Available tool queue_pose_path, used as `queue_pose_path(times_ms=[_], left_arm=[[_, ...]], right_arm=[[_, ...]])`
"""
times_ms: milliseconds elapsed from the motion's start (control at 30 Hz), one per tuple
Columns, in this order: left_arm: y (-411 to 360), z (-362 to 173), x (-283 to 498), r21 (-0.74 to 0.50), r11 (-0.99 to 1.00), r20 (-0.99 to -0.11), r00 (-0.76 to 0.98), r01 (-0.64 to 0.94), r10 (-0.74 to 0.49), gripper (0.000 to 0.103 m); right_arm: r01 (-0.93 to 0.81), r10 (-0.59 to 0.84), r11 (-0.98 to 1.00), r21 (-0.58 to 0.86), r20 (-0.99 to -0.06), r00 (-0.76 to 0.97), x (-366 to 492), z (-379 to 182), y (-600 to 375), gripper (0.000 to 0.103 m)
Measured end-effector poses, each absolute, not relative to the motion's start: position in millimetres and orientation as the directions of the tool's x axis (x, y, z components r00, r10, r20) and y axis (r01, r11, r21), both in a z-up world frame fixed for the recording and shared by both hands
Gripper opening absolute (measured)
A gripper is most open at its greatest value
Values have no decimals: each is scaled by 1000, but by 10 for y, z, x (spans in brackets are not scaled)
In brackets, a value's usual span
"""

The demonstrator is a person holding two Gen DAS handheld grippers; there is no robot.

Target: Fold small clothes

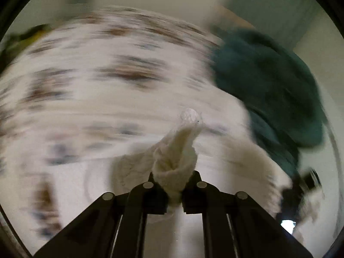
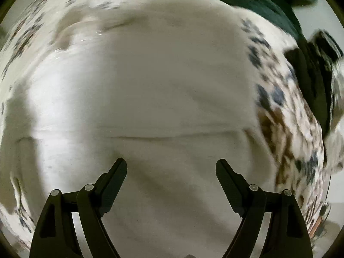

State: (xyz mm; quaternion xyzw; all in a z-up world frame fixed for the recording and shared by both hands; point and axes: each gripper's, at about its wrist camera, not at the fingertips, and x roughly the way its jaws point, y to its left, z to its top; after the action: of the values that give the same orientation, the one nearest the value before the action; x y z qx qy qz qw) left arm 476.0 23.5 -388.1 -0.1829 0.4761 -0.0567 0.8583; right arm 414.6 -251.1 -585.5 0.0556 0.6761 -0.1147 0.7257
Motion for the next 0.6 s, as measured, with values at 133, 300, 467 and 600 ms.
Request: queue_pose_path(times_ms=[133, 300, 467, 600], left_arm=[[-1174, -4014, 4984, -419, 897, -796, 418, 143, -438, 7], [-2139, -4244, 5072, -427, 871, -837, 258, 243, -483, 15], [-1631, -4230, 5076, -378, 909, -856, 310, 173, -415, 79], [-550, -4257, 4967, -228, 973, -897, 391, -12, -206, 81]], right_arm=[[323, -76, 944, -62, -997, 31, 4033, -5863, -3023, 86], [393, 31, 918, 46, -998, 46, 3935, -5855, -3602, 86], [460, 196, 856, 237, -971, 136, 3895, -5758, -4074, 86], [464, 278, 810, 360, -931, 237, 3991, -5597, -4243, 86]])
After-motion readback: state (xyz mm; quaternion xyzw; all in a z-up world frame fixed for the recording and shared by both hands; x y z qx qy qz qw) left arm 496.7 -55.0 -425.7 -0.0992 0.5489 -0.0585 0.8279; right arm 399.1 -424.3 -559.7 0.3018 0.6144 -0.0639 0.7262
